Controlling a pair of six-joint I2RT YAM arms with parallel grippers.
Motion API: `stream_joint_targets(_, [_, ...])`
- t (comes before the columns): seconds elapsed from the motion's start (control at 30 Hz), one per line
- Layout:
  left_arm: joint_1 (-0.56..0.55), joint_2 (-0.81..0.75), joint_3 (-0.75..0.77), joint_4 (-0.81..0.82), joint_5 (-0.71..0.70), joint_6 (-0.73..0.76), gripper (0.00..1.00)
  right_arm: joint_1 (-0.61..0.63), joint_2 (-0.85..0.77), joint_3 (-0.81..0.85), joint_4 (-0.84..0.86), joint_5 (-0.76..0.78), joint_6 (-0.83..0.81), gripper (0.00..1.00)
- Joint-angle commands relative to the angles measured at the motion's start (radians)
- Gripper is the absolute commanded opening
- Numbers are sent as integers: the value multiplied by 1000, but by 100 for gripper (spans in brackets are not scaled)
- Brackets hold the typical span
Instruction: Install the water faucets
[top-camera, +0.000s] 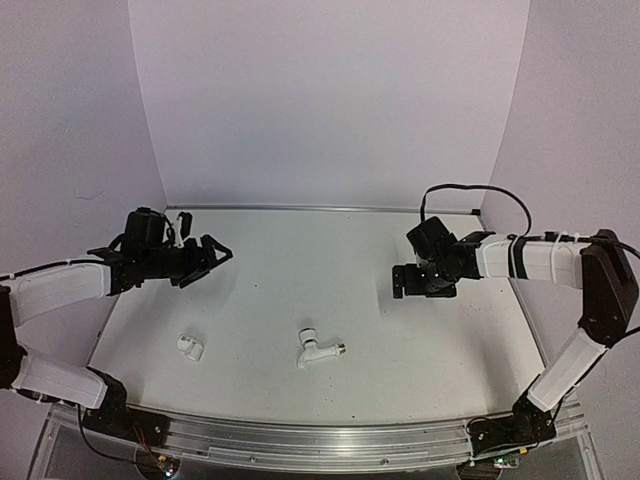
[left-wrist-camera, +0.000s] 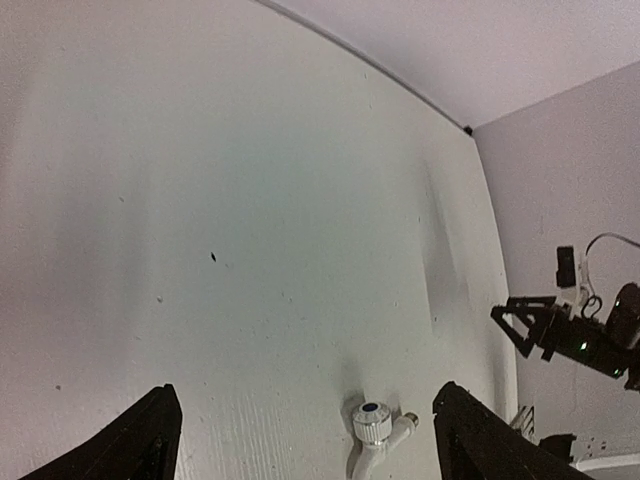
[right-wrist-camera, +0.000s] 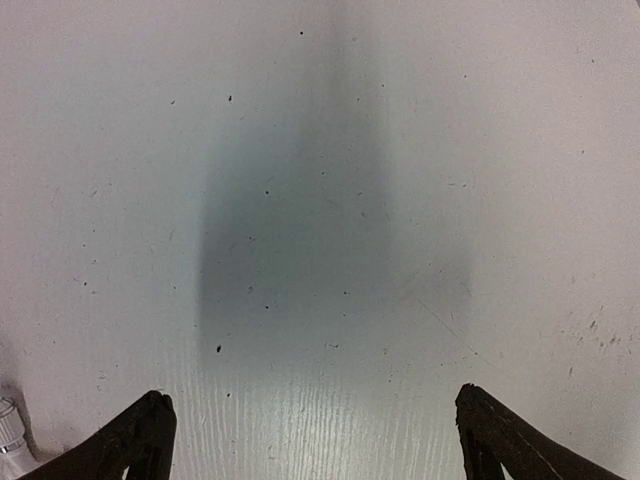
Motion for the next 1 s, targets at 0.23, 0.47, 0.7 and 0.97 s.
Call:
stream_joint_targets(0.23, [-315, 320, 172, 12, -85, 4, 88, 2, -6, 6, -4, -52, 19, 98])
stream_joint_targets(0.47, [-459, 561, 371, -45, -102, 14, 79, 2, -71, -31, 36, -107, 3, 98])
stream_joint_targets(0.7, [-562, 766, 595, -264, -252, 36, 71, 3, -126, -72, 77, -123, -1, 98])
stream_joint_targets(0.97, [-625, 783, 594, -298, -378, -2, 76, 3, -154, -103, 81, -118, -1, 98])
